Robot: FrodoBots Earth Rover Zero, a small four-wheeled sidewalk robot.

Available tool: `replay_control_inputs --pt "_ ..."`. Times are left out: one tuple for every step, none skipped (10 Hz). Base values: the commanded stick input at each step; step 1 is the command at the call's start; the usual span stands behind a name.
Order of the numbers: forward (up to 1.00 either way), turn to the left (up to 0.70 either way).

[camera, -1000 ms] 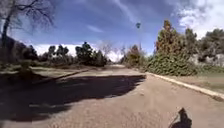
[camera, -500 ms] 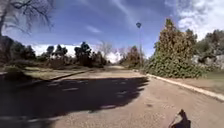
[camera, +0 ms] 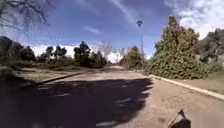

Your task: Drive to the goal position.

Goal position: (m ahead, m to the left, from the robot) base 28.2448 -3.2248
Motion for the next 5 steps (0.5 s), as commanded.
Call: replay_control_inputs --pt "1.0 0.0" --pt "1.0 0.0" --pt "1.0 0.0" --pt "1.0 0.0" --pt "1.0 0.0"
